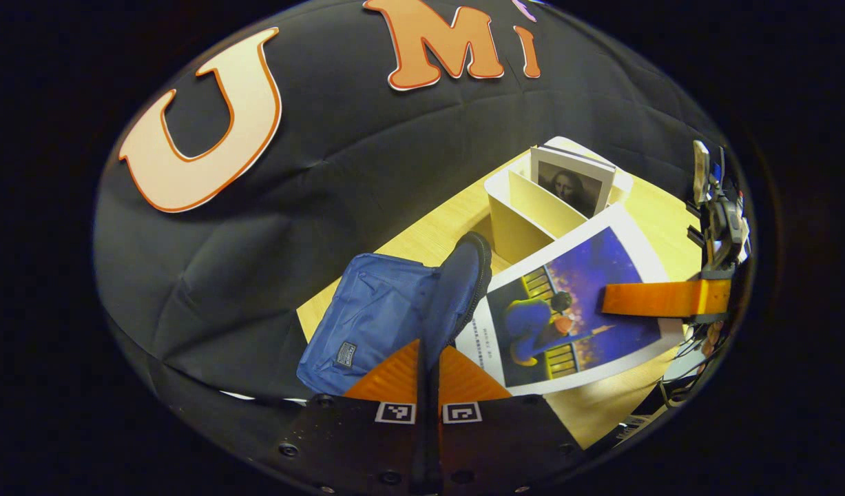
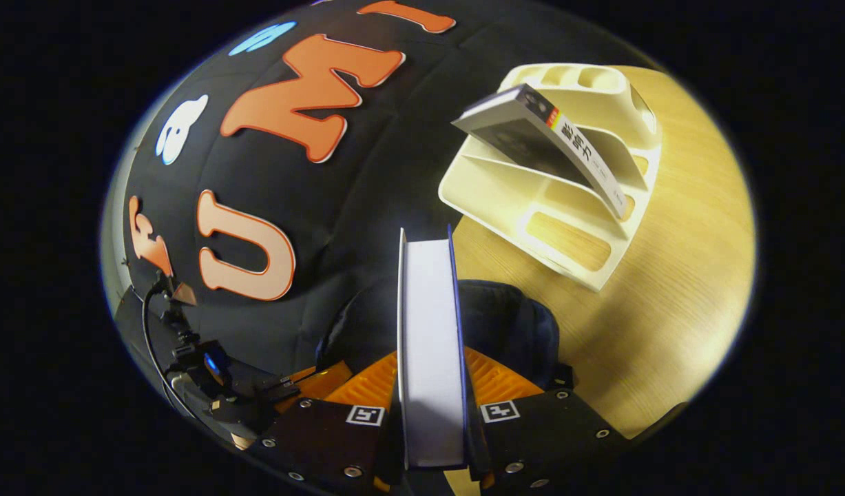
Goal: Open the schoolbag, grab two books from the bookshelf and put them into the schoolbag.
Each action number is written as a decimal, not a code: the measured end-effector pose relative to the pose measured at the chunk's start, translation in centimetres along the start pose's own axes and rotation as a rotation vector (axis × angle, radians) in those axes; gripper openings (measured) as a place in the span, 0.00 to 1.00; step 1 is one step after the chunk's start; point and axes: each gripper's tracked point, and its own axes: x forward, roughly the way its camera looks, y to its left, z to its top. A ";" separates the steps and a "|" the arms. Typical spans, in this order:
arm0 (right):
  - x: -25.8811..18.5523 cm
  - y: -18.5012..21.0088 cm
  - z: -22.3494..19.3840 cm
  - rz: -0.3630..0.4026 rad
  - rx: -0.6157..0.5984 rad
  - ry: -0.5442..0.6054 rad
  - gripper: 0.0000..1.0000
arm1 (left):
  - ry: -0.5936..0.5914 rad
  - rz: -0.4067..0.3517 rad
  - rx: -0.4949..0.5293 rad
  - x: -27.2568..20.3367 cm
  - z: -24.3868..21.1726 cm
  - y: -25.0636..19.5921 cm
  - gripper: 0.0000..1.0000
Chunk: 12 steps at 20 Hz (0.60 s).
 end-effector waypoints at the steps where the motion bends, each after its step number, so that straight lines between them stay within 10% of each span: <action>1: 0.7 -0.2 0.0 0.001 0.034 -0.001 0.36 | -0.001 0.001 0.003 -0.1 0.0 0.0 0.00; 12: 7.5 -0.8 -4.5 -0.027 0.061 0.030 0.36 | 0.004 0.006 0.094 -1.6 -0.7 -1.1 0.01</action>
